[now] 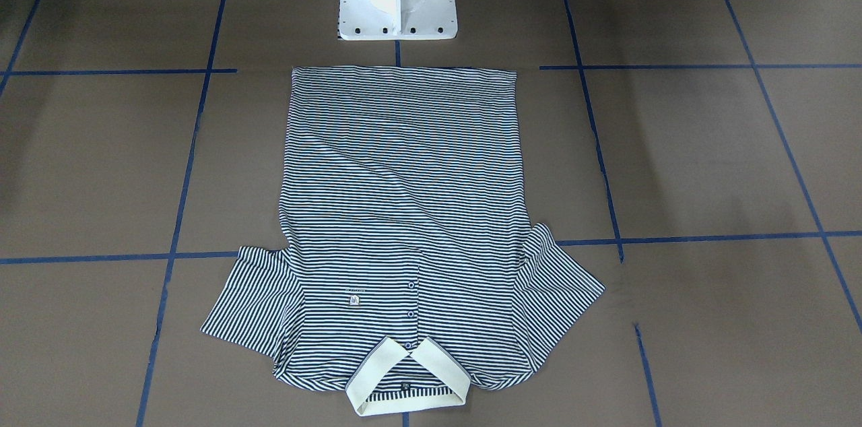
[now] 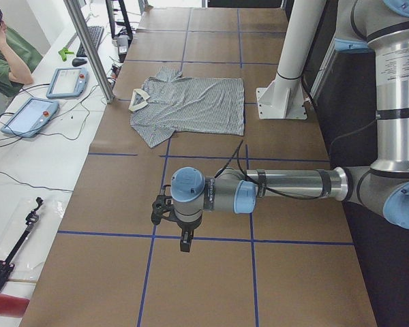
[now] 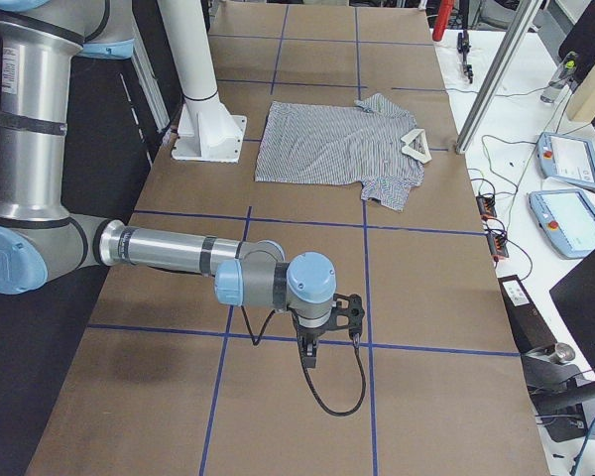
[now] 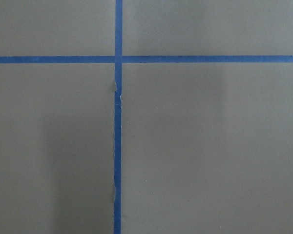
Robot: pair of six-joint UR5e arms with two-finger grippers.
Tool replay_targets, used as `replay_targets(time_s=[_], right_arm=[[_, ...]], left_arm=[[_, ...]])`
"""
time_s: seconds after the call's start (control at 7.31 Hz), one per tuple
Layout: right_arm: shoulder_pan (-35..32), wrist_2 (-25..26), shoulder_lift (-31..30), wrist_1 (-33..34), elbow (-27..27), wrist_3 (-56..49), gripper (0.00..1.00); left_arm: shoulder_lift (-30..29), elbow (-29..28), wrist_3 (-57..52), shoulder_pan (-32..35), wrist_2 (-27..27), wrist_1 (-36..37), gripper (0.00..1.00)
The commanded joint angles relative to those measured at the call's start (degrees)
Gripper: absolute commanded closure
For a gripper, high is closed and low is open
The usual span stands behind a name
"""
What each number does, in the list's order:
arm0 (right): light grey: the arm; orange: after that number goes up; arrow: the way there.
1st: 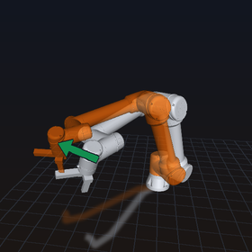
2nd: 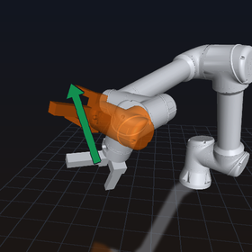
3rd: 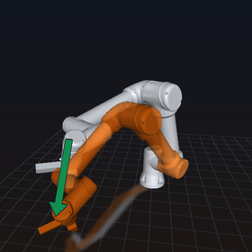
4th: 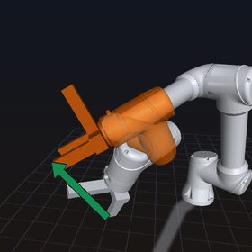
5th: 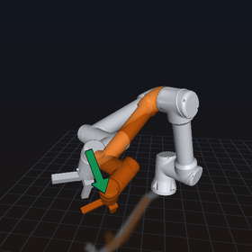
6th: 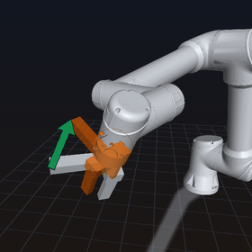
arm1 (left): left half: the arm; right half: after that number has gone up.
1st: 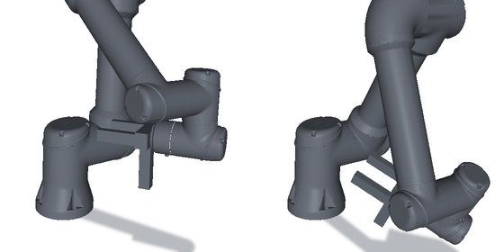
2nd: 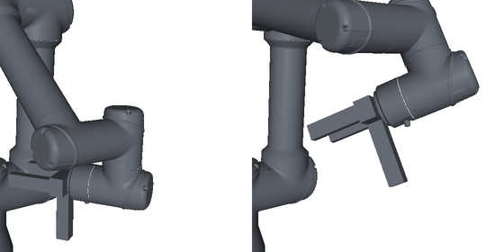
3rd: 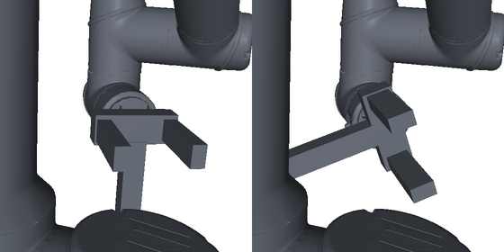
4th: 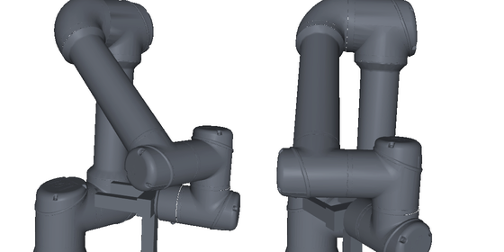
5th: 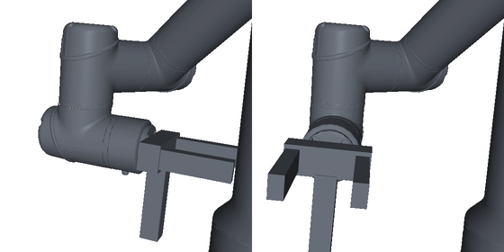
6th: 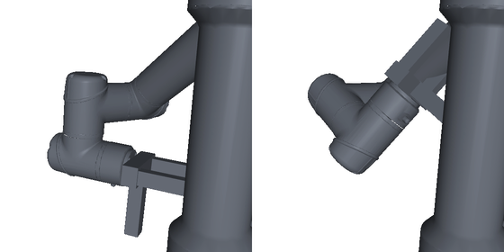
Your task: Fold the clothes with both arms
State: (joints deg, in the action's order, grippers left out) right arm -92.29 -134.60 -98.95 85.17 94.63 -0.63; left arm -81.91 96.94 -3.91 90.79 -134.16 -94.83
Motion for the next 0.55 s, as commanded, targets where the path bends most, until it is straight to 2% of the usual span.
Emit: replay_targets(time_s=[0.0, 0.41], right_arm=[[0.0, -0.23, -0.11, -0.01, 0.55, -0.07, 0.0], [0.44, -0.23, -0.81, 0.17, 3.97, -0.07, 0.0]], left_arm=[[0.0, -0.09, -0.04, -0.18, 0.13, -0.09, 0.0], [0.09, 0.0, 0.05, -0.18, -0.05, -0.18, 0.0]])
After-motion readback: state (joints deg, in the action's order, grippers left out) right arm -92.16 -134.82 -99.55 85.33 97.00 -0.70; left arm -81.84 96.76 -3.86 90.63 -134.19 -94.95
